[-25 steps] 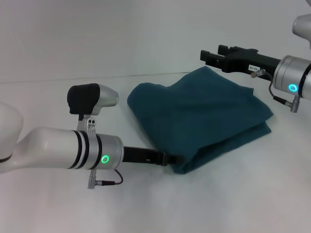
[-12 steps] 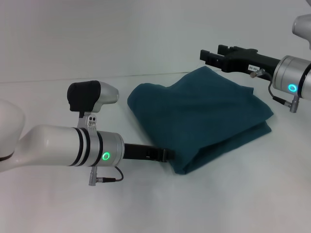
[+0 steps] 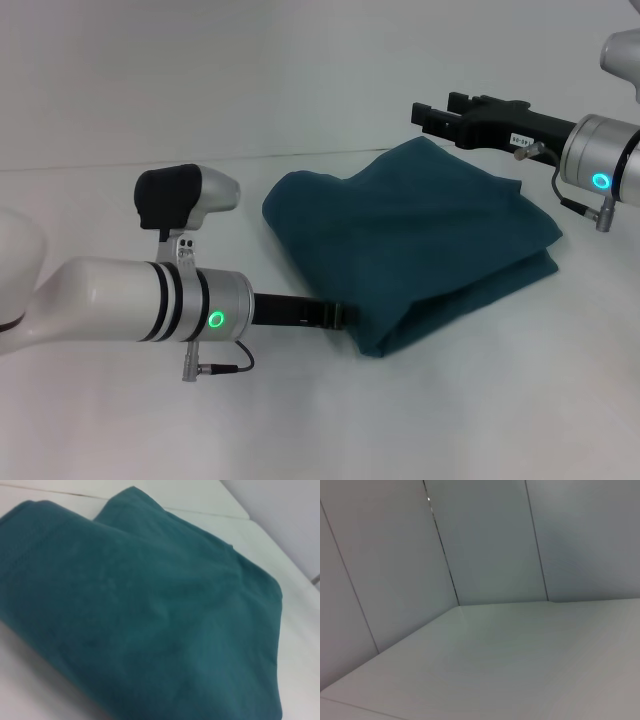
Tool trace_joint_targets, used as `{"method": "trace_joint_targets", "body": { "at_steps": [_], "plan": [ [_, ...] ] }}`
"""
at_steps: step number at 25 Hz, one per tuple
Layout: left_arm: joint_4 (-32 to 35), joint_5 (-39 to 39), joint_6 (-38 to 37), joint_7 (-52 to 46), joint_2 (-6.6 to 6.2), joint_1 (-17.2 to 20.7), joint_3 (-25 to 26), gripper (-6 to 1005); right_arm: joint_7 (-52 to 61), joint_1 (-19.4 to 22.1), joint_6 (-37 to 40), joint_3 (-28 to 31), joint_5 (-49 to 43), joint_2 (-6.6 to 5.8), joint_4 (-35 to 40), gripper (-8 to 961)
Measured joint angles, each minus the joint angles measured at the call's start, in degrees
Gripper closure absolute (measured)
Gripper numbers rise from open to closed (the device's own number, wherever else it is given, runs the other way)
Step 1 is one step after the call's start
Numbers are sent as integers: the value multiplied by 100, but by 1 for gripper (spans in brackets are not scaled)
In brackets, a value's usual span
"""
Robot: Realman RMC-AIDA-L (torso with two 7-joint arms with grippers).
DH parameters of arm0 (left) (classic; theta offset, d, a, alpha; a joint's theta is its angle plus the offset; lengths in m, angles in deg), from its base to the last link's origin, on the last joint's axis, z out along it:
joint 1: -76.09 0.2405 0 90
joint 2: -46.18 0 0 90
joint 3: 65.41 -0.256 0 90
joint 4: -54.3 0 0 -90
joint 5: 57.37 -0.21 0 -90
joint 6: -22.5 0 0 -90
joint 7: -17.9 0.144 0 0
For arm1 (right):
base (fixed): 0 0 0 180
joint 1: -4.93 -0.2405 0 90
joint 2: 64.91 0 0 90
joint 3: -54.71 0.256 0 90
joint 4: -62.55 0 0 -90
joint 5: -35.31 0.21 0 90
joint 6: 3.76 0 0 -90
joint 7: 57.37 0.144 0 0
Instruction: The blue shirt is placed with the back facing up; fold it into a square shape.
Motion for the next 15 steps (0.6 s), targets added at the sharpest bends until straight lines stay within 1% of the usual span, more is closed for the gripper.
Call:
{"method": "trace_joint_targets", "body": {
  "at_steps": [5,10,15],
  "plan": [
    [13,183,-223,-24,-31,91,118,969,0,3,-6,-1,-12,2,-3,265],
    [21,201,-298,-45,-26,114,151,943,0,16,-6,-1,-12,2,-4,267],
    [4,190,-302,-223,-24,120,120,746,0,18,-6,-1,-7,2,-3,266]
  ]
}}
